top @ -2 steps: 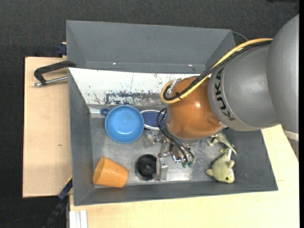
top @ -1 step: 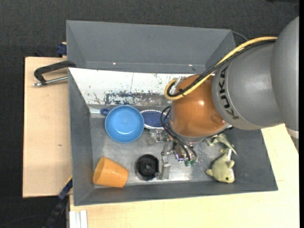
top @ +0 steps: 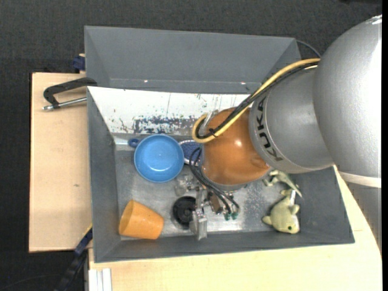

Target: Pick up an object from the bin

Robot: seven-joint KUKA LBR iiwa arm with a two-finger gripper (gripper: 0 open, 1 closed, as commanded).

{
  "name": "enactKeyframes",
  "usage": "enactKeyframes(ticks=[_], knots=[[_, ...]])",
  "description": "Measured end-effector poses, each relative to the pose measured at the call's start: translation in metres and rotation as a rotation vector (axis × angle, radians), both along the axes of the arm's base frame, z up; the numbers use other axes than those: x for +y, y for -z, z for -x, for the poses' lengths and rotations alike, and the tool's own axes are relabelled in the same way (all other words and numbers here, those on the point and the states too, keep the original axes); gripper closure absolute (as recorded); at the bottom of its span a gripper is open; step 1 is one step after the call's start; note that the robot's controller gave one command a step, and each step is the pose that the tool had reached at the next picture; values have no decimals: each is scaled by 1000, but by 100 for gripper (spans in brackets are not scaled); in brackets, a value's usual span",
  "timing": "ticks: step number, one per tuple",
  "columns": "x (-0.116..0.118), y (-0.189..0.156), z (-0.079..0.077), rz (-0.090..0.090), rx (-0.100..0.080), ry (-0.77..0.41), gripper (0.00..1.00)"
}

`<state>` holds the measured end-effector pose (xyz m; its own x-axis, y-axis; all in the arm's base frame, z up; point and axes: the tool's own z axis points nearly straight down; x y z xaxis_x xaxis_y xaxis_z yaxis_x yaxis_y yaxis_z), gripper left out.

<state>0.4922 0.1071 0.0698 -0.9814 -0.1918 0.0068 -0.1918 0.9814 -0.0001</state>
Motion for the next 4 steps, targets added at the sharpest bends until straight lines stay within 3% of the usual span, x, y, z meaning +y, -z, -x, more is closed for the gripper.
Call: enactKeyframes(ticks=[1, 2, 4], knots=[[0, -1, 0, -1, -4, 1, 0], [0, -3, -1, -2, -6, 1, 100], [3, -105, -6, -5, -18, 2, 100]])
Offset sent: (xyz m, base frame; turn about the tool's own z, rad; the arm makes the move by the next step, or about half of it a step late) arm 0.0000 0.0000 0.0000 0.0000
